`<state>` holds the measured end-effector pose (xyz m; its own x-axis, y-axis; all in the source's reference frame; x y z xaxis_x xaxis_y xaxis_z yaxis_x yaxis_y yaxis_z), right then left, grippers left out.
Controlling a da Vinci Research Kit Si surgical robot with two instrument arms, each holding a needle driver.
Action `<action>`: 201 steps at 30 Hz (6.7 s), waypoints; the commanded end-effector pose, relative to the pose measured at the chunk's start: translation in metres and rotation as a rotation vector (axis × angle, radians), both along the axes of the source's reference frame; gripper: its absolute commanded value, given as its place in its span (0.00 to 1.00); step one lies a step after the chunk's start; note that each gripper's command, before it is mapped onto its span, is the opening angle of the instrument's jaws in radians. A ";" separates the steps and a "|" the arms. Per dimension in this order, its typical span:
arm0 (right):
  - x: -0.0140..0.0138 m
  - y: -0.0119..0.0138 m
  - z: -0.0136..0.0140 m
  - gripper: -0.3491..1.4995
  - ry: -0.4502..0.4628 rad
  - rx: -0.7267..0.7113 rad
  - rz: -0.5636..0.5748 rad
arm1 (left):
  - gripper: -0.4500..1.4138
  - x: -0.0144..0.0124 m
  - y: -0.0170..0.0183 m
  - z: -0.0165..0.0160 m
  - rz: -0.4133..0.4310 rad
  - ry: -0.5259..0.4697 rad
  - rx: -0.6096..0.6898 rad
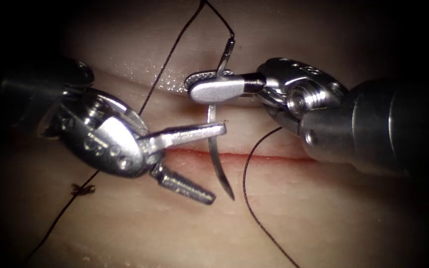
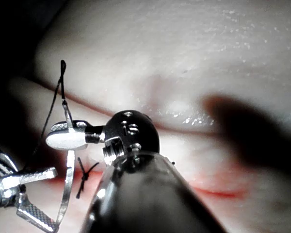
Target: Wound Closure
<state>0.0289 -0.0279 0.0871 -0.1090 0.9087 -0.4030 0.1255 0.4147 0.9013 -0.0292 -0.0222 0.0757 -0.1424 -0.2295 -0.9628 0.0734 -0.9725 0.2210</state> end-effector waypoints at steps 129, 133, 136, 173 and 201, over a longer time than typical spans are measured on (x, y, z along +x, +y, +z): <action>0.0022 -0.0121 0.0142 0.00 -0.244 -1.598 0.014 | 0.08 0.0017 -0.0060 0.0115 -0.334 0.796 0.523; 0.0023 -0.0127 0.0142 0.00 -0.237 -1.602 0.013 | 0.08 0.0020 -0.0073 0.0105 -0.339 0.804 0.523; 0.0025 -0.0131 0.0145 0.00 -0.228 -1.607 0.006 | 0.09 0.0017 -0.0078 0.0101 -0.347 0.808 0.525; 0.0016 -0.0177 0.0163 0.00 -0.194 -1.462 -0.120 | 0.12 0.0007 -0.0064 0.0107 -0.363 0.811 0.540; 0.0013 -0.0189 0.0174 0.00 -0.204 -1.250 -0.268 | 0.08 0.0014 -0.0060 0.0104 -0.355 0.812 0.537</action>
